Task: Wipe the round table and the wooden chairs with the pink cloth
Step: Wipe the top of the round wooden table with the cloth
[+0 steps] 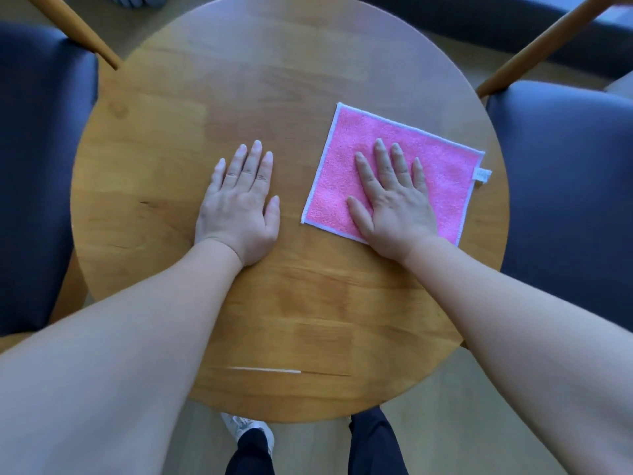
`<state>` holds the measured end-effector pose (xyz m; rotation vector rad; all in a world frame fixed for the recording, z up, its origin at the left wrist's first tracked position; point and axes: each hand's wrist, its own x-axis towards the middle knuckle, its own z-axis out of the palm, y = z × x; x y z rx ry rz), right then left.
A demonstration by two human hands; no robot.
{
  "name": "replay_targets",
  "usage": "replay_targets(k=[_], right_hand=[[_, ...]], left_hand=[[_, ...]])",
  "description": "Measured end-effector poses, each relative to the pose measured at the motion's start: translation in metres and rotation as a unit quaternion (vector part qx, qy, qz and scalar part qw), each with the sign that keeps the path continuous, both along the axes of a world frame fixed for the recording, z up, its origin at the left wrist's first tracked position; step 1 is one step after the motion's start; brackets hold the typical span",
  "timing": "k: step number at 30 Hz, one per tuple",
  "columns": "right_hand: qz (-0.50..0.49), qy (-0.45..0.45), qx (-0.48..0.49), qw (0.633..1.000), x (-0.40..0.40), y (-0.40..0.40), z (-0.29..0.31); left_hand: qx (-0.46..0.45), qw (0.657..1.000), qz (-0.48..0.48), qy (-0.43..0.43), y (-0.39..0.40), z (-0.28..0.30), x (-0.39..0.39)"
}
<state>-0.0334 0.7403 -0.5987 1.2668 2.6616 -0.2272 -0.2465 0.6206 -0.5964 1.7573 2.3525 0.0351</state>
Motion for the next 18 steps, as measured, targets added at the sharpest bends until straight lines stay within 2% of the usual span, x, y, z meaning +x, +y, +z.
replay_targets(k=[13,18], right_hand=[[-0.038,0.006,-0.021,0.999,0.051,-0.167,0.005],[-0.042,-0.004,-0.021,0.999,0.069,-0.201,0.005]], left_hand=[[0.008,1.000,-0.003,0.010,0.000,-0.004,0.001],[0.003,1.000,-0.017,0.016,-0.003,-0.003,0.001]])
